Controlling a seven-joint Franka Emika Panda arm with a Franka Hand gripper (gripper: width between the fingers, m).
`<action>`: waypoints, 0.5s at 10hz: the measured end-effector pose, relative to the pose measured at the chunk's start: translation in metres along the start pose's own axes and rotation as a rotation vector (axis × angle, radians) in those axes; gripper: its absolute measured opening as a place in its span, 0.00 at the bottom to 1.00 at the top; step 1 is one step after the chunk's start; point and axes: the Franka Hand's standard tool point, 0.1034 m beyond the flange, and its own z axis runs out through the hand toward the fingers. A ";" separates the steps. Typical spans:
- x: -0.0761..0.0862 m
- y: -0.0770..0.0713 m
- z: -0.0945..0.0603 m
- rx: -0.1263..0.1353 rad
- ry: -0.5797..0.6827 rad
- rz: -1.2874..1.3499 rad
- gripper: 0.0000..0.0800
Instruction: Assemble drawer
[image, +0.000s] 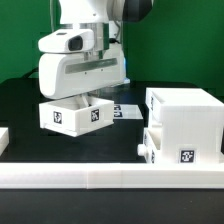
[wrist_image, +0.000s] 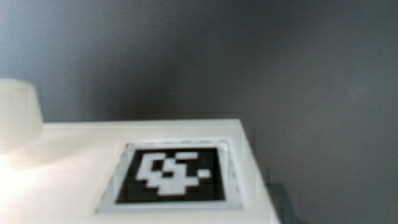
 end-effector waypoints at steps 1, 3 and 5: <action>0.008 0.007 -0.001 0.007 -0.013 -0.130 0.05; 0.023 0.013 -0.003 0.002 -0.031 -0.321 0.05; 0.025 0.014 -0.003 0.004 -0.031 -0.448 0.05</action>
Offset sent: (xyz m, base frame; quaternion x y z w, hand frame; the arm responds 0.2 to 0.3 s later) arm 0.0179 0.0117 0.0069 0.0066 -0.0307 -0.1899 0.9813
